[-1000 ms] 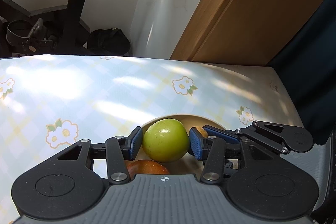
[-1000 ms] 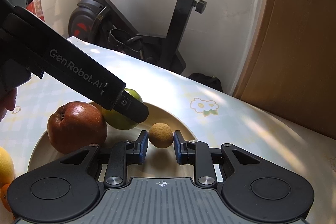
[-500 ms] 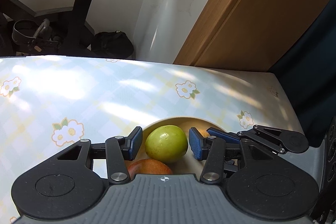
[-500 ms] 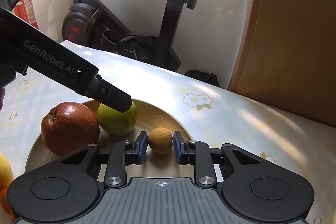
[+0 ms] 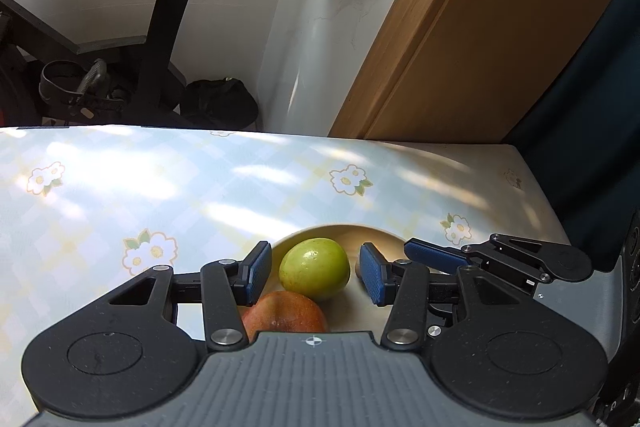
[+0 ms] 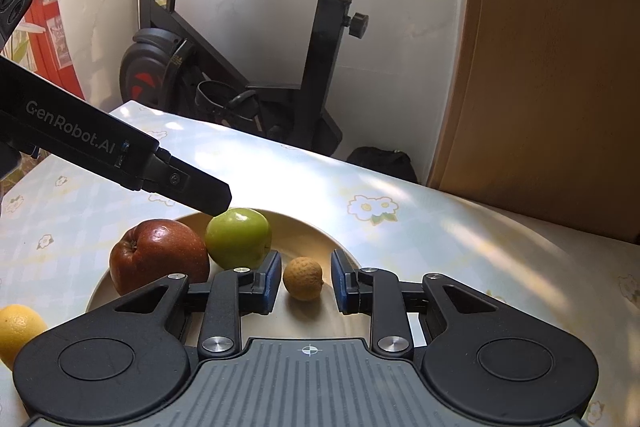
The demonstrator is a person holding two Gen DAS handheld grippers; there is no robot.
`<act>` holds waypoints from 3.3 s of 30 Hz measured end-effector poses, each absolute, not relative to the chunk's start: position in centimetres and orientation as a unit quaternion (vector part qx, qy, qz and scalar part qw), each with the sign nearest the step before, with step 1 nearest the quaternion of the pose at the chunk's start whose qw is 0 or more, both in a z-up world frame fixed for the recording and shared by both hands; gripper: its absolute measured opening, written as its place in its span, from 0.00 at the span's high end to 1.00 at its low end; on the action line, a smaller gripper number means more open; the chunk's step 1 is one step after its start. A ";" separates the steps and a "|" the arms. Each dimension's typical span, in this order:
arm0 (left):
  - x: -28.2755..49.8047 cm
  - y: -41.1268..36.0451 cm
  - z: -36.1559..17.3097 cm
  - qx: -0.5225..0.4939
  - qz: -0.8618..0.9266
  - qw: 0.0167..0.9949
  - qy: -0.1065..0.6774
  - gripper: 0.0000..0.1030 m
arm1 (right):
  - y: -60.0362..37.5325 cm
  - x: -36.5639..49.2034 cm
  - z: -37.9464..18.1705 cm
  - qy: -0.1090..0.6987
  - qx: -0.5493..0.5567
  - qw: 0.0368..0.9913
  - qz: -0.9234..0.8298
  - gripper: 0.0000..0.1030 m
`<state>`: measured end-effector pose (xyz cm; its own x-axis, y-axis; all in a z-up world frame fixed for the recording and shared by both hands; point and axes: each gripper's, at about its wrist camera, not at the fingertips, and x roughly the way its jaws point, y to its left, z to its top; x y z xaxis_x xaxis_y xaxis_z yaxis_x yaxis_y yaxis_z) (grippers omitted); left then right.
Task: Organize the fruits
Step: 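Open both tools to release the green apple and kiwi on the plate, then move both tools back toward the loose fruits beside the plate, then close the left tool around the second large red apple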
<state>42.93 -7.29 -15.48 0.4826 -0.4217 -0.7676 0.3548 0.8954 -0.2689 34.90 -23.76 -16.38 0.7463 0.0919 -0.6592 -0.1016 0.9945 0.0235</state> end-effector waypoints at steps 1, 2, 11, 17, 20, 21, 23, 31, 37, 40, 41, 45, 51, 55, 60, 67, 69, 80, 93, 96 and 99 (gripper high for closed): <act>42.6 -7.2 -15.2 -0.037 -0.225 0.862 0.453 0.51 | -23.8 34.4 -16.0 0.350 -0.005 0.935 0.051 0.75; 42.1 -6.9 -14.8 -0.037 -0.227 0.864 0.449 0.51 | -23.8 34.1 -15.8 0.349 -0.001 0.936 0.049 0.75; 37.8 -3.7 -12.4 -0.029 -0.216 0.877 0.427 0.51 | -23.9 29.4 -13.8 0.335 0.046 0.941 0.037 0.75; 34.7 -0.9 -11.6 -0.031 -0.206 0.885 0.417 0.51 | -23.1 26.4 -13.7 0.330 0.070 0.941 0.033 0.73; 33.2 0.5 -11.6 -0.023 -0.193 0.889 0.415 0.51 | -22.5 25.0 -13.8 0.329 0.081 0.940 0.033 0.73; 32.8 0.7 -11.6 -0.020 -0.190 0.890 0.415 0.51 | -22.4 24.7 -13.8 0.329 0.085 0.940 0.032 0.73; 31.9 1.7 -11.6 -0.013 -0.184 0.892 0.412 0.51 | -22.1 24.1 -13.8 0.333 0.100 0.937 0.030 0.72; 28.9 3.3 -11.9 0.009 -0.183 0.897 0.402 0.50 | -20.8 21.9 -14.1 0.342 0.117 0.932 0.017 0.72; 27.6 3.6 -12.2 0.016 -0.203 0.894 0.400 0.50 | -19.3 20.6 -14.4 0.349 0.111 0.930 0.024 0.72; 27.0 4.0 -12.4 0.019 -0.202 0.894 0.399 0.50 | -18.5 20.3 -14.4 0.355 0.109 0.928 0.030 0.72; 26.9 4.2 -12.5 0.017 -0.202 0.894 0.399 0.50 | -18.3 20.3 -14.4 0.356 0.109 0.927 0.033 0.72; 26.3 5.2 -12.9 0.017 -0.197 0.895 0.400 0.50 | -17.4 20.4 -14.3 0.361 0.103 0.926 0.041 0.72; 26.2 7.1 -13.5 0.012 -0.187 0.895 0.405 0.50 | -15.8 20.7 -14.4 0.369 0.086 0.924 0.058 0.72; 26.3 8.6 -13.8 -0.002 -0.178 0.893 0.412 0.50 | -14.9 20.8 -14.5 0.375 0.072 0.922 0.067 0.72; 26.0 9.4 -14.4 -0.010 -0.175 0.892 0.417 0.50 | -14.4 20.8 -14.5 0.379 0.065 0.920 0.076 0.72; 25.4 9.0 -15.6 -0.023 -0.185 0.885 0.427 0.50 | -13.5 20.3 -14.7 0.384 0.042 0.918 0.085 0.72; 24.9 8.5 -16.0 -0.029 -0.192 0.882 0.430 0.50 | -13.5 19.9 -14.7 0.384 0.039 0.919 0.087 0.72; 21.0 4.5 -16.6 -0.025 -0.254 0.863 0.435 0.50 | -13.8 16.2 -14.7 0.386 0.048 0.916 0.093 0.72; 20.7 4.5 -17.7 -0.065 -0.268 0.843 0.462 0.55 | -13.3 13.5 -15.3 0.370 0.064 0.919 0.118 0.70; 20.5 4.7 -18.1 -0.084 -0.277 0.837 0.464 0.62 | -13.3 12.7 -15.4 0.365 0.069 0.921 0.118 0.69; 20.2 5.2 -18.4 -0.104 -0.288 0.831 0.464 0.63 | -13.3 11.7 -15.5 0.360 0.070 0.922 0.120 0.67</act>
